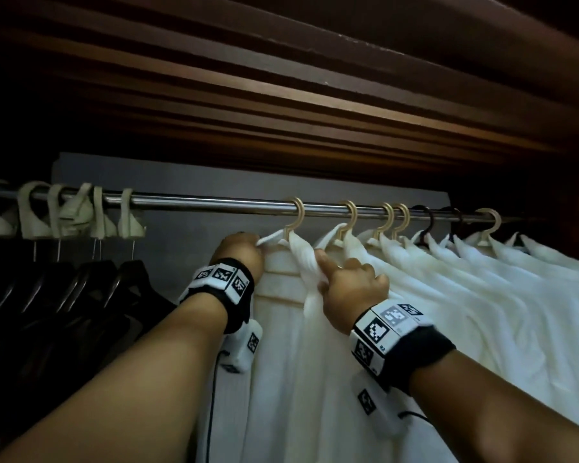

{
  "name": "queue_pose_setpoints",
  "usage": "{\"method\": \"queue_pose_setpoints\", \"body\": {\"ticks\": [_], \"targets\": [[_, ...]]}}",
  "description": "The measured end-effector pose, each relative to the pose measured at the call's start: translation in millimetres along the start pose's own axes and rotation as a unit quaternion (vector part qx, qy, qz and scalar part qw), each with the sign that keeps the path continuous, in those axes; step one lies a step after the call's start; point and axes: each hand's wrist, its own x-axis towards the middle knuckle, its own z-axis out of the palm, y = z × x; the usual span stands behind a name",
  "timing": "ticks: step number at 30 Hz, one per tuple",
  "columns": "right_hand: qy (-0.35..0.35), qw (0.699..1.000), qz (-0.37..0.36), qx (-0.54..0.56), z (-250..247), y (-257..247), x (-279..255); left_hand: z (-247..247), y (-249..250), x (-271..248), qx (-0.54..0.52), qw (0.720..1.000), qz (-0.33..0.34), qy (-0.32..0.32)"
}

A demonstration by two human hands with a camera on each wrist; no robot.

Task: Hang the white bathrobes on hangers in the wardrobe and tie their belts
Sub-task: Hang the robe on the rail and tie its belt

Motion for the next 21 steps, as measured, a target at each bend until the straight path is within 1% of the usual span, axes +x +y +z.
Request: {"method": "queue_pose_setpoints", "body": {"ticks": [4, 6, 8, 10, 12, 14, 16, 17, 19, 21], "targets": [[-0.048, 0.998, 0.001, -0.046, -8, 0, 12, 2, 23, -17, -0.047, 0.996, 0.016, 0.074], [-0.073, 0.996, 0.001, -0.047, -9, 1, 17, 12, 27, -22, -0.051, 0.993, 0.044, 0.102], [-0.06, 0.997, -0.015, -0.034, -6, 3, 16, 19, 23, -24, -0.053, 0.988, 0.058, 0.129], [-0.019, 0.999, -0.046, -0.013, 3, 9, 8, 24, 14, -28, -0.072, 0.986, 0.05, 0.143], [0.01, 0.997, -0.079, -0.004, 15, 16, -4, 35, 4, -39, -0.094, 0.987, 0.039, 0.126], [0.028, 0.994, -0.103, -0.021, 32, 25, -20, 54, -7, -55, -0.138, 0.986, 0.027, 0.084], [0.039, 0.992, -0.111, -0.042, 50, 31, -43, 78, -18, -76, -0.177, 0.983, 0.003, 0.044], [0.025, 0.993, -0.106, -0.047, 60, 32, -59, 92, -25, -89, -0.178, 0.984, -0.009, 0.021], [-0.034, 0.994, -0.096, -0.042, 84, 35, -98, 121, -42, -123, -0.181, 0.983, -0.015, -0.019], [-0.086, 0.992, -0.095, -0.007, 113, 41, -146, 153, -62, -166, -0.202, 0.979, -0.01, -0.034]]}}
